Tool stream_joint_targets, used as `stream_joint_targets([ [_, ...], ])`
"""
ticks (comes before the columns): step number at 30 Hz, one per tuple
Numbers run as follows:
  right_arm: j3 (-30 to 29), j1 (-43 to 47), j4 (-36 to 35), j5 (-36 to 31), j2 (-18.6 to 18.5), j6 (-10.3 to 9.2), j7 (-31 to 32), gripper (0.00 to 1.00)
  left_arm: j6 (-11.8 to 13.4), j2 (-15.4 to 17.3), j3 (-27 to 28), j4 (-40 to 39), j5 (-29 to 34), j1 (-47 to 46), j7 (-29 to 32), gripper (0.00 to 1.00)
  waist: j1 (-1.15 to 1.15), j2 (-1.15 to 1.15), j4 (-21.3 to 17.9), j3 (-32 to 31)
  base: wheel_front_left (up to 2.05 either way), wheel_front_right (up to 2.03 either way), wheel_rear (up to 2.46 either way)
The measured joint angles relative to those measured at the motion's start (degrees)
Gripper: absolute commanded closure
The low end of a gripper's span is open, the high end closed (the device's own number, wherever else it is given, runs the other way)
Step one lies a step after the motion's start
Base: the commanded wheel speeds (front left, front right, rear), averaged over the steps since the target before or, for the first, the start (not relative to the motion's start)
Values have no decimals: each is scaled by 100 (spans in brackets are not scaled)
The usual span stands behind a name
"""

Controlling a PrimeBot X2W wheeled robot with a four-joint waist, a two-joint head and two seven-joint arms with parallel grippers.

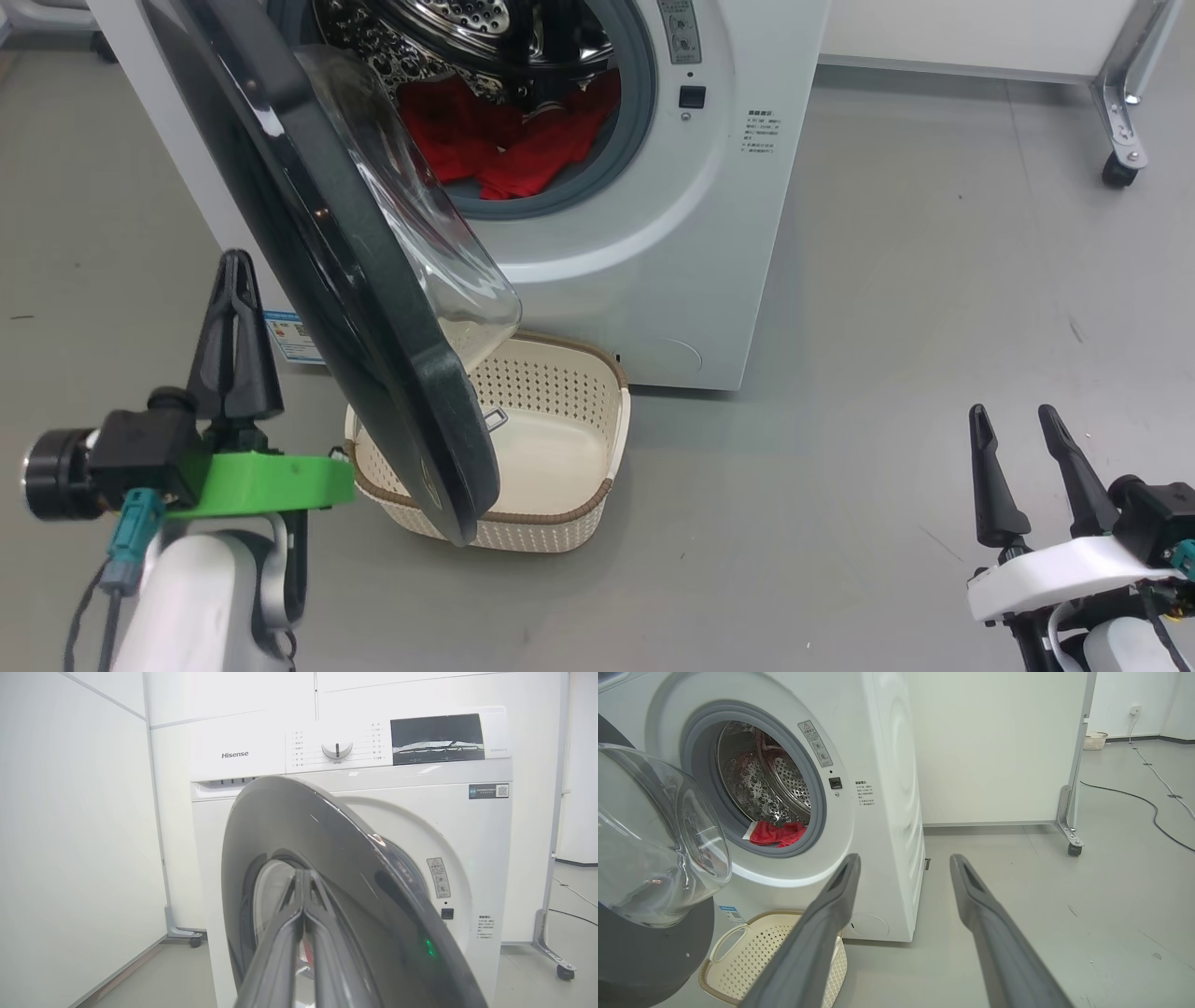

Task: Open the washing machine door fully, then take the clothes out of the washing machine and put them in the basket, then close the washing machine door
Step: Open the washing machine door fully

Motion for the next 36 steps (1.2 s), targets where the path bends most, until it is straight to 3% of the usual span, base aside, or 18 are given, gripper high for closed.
stream_joint_targets([
  [9, 0, 1, 63, -80, 36, 54, 0, 0, -16, 134, -113, -617, 183, -667, -33, 100, 0, 0, -30, -48, 0, 0, 0],
  [17, 1, 2, 119, -144, 104, 92, 0, 0, -213, 152, -444, -847, 292, -1010, 23, 100, 0, 0, -79, -114, 0, 0, 0],
  [26, -3, 8, 165, -197, 189, 113, 0, 0, -521, 97, -1111, -667, 218, -970, 604, 100, 0, 0, -158, -167, 0, 0, 0],
  [36, -96, 16, 167, -198, 232, 152, 0, 0, -670, -42, -1750, -138, -237, -306, 1139, 100, 0, 0, -225, -130, 0, 0, 0],
])
